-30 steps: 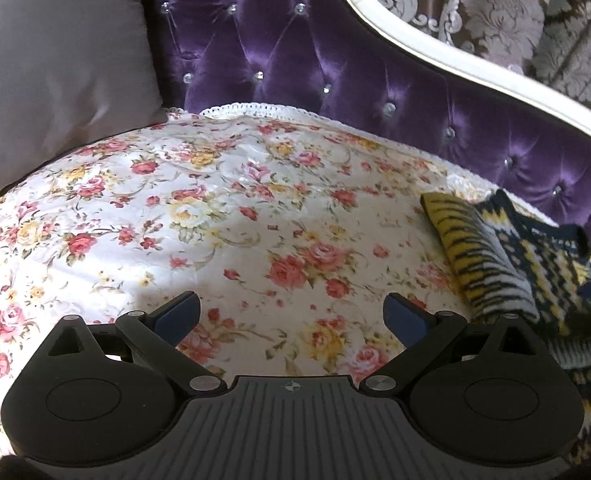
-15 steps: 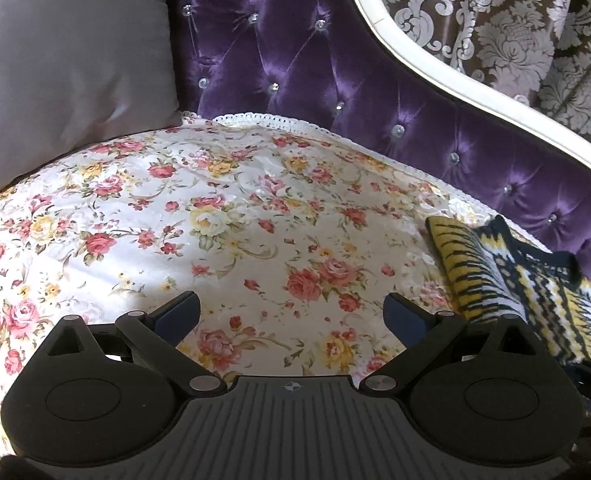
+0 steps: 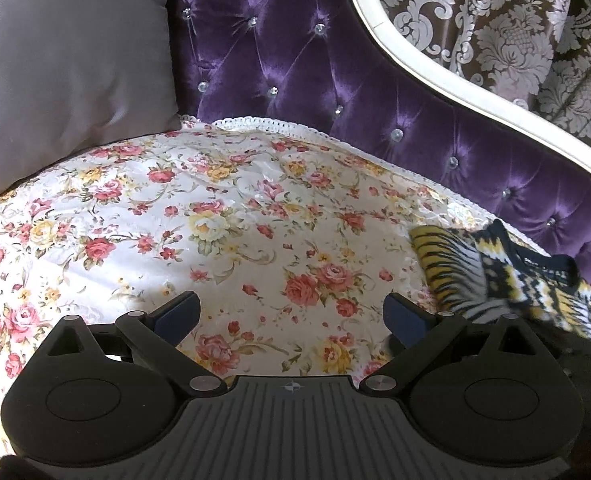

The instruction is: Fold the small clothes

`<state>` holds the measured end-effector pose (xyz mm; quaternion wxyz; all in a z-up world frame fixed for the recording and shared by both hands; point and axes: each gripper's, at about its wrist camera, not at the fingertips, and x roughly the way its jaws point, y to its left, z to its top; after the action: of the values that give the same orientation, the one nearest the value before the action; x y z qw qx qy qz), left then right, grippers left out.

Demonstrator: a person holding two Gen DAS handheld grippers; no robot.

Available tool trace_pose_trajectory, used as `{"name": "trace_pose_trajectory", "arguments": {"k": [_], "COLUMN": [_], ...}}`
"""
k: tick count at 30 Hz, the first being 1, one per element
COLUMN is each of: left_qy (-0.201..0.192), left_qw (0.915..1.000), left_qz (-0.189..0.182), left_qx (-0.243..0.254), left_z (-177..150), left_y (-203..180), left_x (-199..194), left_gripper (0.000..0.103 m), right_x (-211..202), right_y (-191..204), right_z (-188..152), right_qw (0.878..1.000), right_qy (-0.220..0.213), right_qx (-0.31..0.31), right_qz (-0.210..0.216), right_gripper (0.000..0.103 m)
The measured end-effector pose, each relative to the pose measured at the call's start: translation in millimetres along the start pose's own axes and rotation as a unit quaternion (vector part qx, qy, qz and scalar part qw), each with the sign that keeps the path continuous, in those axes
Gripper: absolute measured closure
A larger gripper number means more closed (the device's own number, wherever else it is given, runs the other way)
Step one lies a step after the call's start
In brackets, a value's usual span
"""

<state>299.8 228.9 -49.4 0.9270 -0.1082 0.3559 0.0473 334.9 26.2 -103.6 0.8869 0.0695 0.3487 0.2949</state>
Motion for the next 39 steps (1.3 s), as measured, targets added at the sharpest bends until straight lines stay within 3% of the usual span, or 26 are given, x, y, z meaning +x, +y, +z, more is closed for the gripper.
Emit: {"name": "trace_pose_trajectory", "arguments": {"k": [3, 10, 13, 16, 18, 20, 23, 27, 32, 34, 39], "left_qy": [-0.001, 0.000, 0.000, 0.003, 0.003, 0.002, 0.005, 0.003, 0.001, 0.000, -0.009], "left_qw": [1.0000, 1.0000, 1.0000, 1.0000, 1.0000, 0.9999, 0.9994, 0.9976, 0.9943, 0.9928, 0.9894], "left_qz": [0.000, -0.002, 0.000, 0.002, 0.000, -0.001, -0.008, -0.024, -0.039, -0.045, -0.060], "left_qx": [0.000, 0.000, 0.002, 0.003, 0.008, 0.017, 0.035, 0.065, 0.100, 0.111, 0.132], "left_z": [0, 1, 0, -1, -1, -2, -4, -8, -13, -15, -20], "left_y": [0, 0, -1, -2, -4, -8, -20, -41, -67, -76, -98], "left_x": [-1, -2, -2, 0, 0, 1, 3, 4, 6, 6, 6], "left_gripper": [0.003, 0.003, 0.003, 0.004, 0.004, 0.004, 0.004, 0.004, 0.004, 0.004, 0.004], "right_x": [9, -15, -32, -58, -79, -97, -116, -125, -123, -119, -95], "right_y": [8, 7, 6, 11, 6, -10, -42, -94, -134, -142, -151], "right_z": [-3, -9, -15, -20, -18, -12, -1, 6, 2, -5, -34], "right_qw": [1.000, 0.999, 0.998, 0.996, 0.997, 0.999, 0.998, 0.988, 0.969, 0.964, 0.962], "right_qy": [0.016, 0.034, 0.051, 0.041, 0.011, -0.019, -0.058, -0.057, -0.034, -0.022, 0.024], "right_qx": [-0.022, -0.016, -0.008, -0.029, -0.029, -0.011, 0.008, 0.045, 0.042, 0.035, 0.033], "right_qz": [0.008, 0.008, 0.046, 0.073, 0.070, 0.046, -0.038, -0.138, -0.241, -0.263, -0.270], "right_gripper": [0.010, 0.010, 0.011, 0.012, 0.012, 0.012, 0.011, 0.011, 0.011, 0.011, 0.008]}}
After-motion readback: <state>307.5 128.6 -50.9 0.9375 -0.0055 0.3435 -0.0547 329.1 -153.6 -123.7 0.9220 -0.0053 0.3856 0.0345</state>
